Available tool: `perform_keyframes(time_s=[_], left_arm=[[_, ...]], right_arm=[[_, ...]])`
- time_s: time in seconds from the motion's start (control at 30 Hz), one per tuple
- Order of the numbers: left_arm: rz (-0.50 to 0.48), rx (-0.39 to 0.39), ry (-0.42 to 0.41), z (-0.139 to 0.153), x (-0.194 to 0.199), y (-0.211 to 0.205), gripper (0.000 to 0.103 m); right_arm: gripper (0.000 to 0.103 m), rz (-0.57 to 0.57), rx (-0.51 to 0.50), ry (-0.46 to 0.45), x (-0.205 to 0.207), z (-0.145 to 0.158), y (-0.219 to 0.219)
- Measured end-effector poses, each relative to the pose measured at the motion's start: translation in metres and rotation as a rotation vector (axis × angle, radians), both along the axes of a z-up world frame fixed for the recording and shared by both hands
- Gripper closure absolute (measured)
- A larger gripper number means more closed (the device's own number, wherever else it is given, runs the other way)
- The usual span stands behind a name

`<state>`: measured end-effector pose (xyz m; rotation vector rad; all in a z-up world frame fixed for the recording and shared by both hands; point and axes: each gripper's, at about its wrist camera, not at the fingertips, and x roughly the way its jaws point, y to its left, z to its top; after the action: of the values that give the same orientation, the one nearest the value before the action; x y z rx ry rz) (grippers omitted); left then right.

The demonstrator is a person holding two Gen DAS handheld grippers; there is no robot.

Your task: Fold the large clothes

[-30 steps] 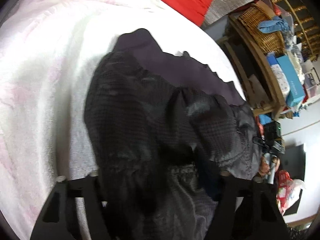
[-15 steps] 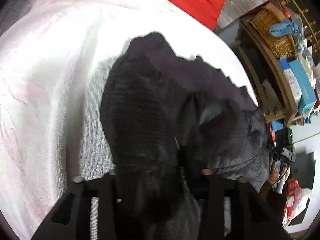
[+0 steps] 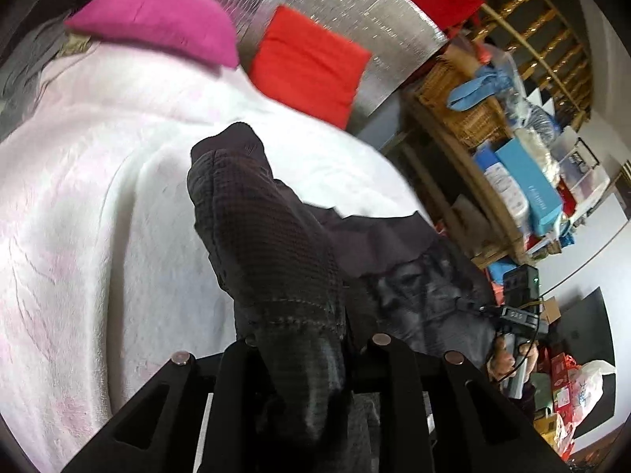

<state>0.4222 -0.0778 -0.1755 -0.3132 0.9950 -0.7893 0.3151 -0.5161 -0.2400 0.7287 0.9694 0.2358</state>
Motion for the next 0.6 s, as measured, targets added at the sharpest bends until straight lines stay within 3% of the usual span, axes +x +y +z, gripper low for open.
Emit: perform_keyframes(time_s=[0.1,0.17,0.23,0.3,0.37,0.4,0.47,0.53,0.6], left_arm=[[-0.006,0.009,-0.03,0.005,-0.003,0.0,0.083],[0.018,0.035,-0.004,-0.006,0.004,0.0,0.082],[0.05,0.107,0.017,-0.023,0.01,-0.001,0.079],[0.092,0.216,0.097,-0.049,0.023,0.002,0.073],[0.105,0.28,0.175,-0.072,0.031,0.005,0.051],[0.11,0.312,0.21,-0.084,0.035,0.005,0.049],[0.114,0.341,0.246,-0.098,0.038,0.006,0.044],[0.12,0.327,0.265,-0.1,0.038,0.007,0.042],[0.153,0.312,0.279,-0.096,0.037,0.015,0.042]], right_arm=[[0.06,0.018,-0.025,-0.033,-0.002,0.005,0.004],[0.061,0.006,-0.025,-0.018,-0.004,0.0,-0.003],[0.061,-0.023,-0.043,0.015,-0.003,-0.01,-0.011],[0.061,-0.059,-0.025,0.069,-0.003,-0.026,-0.026],[0.06,-0.083,-0.002,0.116,-0.003,-0.044,-0.038],[0.06,-0.094,0.007,0.147,-0.002,-0.055,-0.042],[0.043,-0.102,0.033,0.184,-0.001,-0.068,-0.047],[0.034,-0.136,0.062,0.232,-0.001,-0.077,-0.053],[0.032,-0.177,0.073,0.259,-0.004,-0.074,-0.06]])
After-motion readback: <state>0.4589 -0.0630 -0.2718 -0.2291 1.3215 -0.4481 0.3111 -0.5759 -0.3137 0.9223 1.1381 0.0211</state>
